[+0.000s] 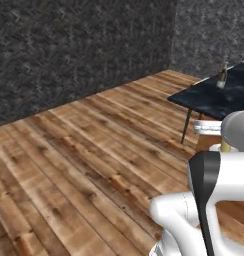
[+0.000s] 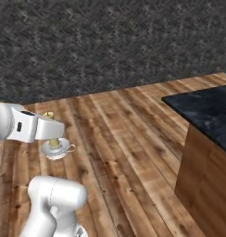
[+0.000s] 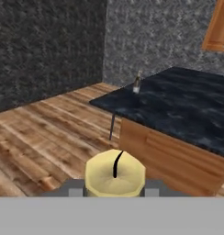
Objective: Get the candle and the wine from the cabinet and move them to the dining counter.
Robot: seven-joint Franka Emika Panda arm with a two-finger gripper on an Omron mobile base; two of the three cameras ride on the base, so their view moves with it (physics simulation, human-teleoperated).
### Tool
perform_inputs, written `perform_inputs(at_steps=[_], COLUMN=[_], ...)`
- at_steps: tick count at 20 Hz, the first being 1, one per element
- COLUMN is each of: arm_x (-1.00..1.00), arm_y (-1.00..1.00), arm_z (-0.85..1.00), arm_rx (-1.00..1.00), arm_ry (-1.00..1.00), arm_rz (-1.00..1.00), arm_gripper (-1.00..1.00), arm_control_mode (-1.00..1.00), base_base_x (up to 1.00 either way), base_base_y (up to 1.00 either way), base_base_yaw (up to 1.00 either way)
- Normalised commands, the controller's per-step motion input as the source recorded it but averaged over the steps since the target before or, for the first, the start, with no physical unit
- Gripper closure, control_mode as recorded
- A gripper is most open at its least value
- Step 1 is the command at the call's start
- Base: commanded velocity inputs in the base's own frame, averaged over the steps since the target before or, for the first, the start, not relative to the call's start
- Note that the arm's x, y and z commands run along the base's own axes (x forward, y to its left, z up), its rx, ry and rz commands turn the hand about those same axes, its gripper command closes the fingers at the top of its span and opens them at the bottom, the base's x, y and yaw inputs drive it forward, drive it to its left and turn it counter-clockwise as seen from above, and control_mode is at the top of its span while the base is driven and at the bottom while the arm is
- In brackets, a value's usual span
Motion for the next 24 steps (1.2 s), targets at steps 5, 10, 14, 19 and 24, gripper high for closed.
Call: perform_inputs(at_steps=[5, 10, 14, 19, 24], arm_x=[0.00, 0.00, 0.00, 0.00, 0.00], arm_y=[0.00, 0.00, 0.00, 0.00, 0.00], arm_z=[0.00, 0.00, 0.00, 0.00, 0.00], arm_rx=[0.00, 0.00, 0.00, 0.00, 0.00], arm_ry=[0.00, 0.00, 0.00, 0.00, 0.00], arm_rz=[0.00, 0.00, 0.00, 0.00, 0.00], arm_gripper=[1.00, 1.00, 1.00, 1.00, 1.00], arm_control_mode=[1.00, 1.00, 1.00, 1.00, 1.00], base_base_x=[0.95, 0.96, 0.99, 1.00, 0.96], base_base_y=[0.61, 0.61, 0.53, 0.48, 0.46], base_base_yaw=[-0.30, -0.28, -0.27, -0.31, -0.35])
